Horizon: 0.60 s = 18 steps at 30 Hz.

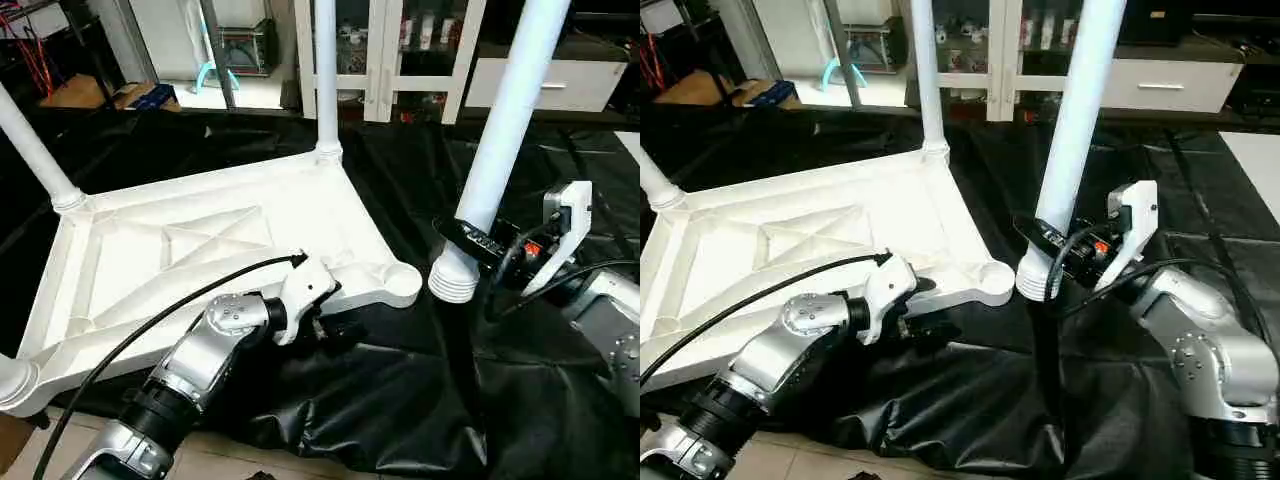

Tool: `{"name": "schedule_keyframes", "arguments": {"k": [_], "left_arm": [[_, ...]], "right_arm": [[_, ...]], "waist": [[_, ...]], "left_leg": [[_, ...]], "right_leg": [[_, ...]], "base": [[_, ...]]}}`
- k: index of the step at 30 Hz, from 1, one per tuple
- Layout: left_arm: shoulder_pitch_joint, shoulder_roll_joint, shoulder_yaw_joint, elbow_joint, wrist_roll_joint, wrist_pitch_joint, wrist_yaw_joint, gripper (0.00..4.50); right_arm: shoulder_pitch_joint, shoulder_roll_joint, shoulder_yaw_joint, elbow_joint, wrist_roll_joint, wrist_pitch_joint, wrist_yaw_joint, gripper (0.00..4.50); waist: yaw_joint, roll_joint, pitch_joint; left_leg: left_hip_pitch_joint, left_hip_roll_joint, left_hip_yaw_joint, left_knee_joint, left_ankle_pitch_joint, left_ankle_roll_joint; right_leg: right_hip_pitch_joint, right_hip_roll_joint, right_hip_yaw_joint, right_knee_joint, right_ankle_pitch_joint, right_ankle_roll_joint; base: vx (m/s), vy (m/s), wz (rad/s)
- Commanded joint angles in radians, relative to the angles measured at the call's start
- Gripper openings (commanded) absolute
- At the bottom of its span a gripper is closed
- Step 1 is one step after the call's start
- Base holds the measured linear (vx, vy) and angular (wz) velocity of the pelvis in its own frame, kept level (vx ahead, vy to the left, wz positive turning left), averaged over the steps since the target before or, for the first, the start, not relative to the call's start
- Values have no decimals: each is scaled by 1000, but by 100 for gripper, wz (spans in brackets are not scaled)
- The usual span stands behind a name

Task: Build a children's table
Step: Insert table leg to table base

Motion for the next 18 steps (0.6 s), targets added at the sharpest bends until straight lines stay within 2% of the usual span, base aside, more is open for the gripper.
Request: {"name": "schedule_keyframes", "arguments": {"k": [1, 3, 10, 18], "left_arm": [[-20, 19, 33, 22, 2, 18, -2, 375], [-21, 24, 33, 22, 1, 22, -13, 348], [-34, 50, 35, 17, 6, 47, -63, 295], [-95, 32, 28, 92, 33, 19, -67, 237]], "right_arm": [[-25, -9, 8, -27, 17, 6, 9, 184], [-34, -11, 9, -21, 15, 6, 12, 184], [-49, -11, 12, -18, 11, 12, 23, 184], [-57, -14, 26, -6, -2, 4, 42, 184]], "waist": [[3, -36, -75], [2, -37, -74], [2, -34, -75], [2, -31, -72]], "left_leg": [[26, 16, 0, -52, 213, 189], [25, 16, -1, -52, 210, 190], [26, 16, -1, -52, 222, 193], [27, 16, -1, -55, 182, 179]], "right_leg": [[59, -29, 20, -52, 344, -281], [59, -29, 20, -52, 336, -283], [58, -29, 19, -51, 347, -287], [58, -30, 20, -56, 311, -293]], "base": [[0, 0, 0], [0, 0, 0], [0, 0, 0], [0, 0, 0]]}}
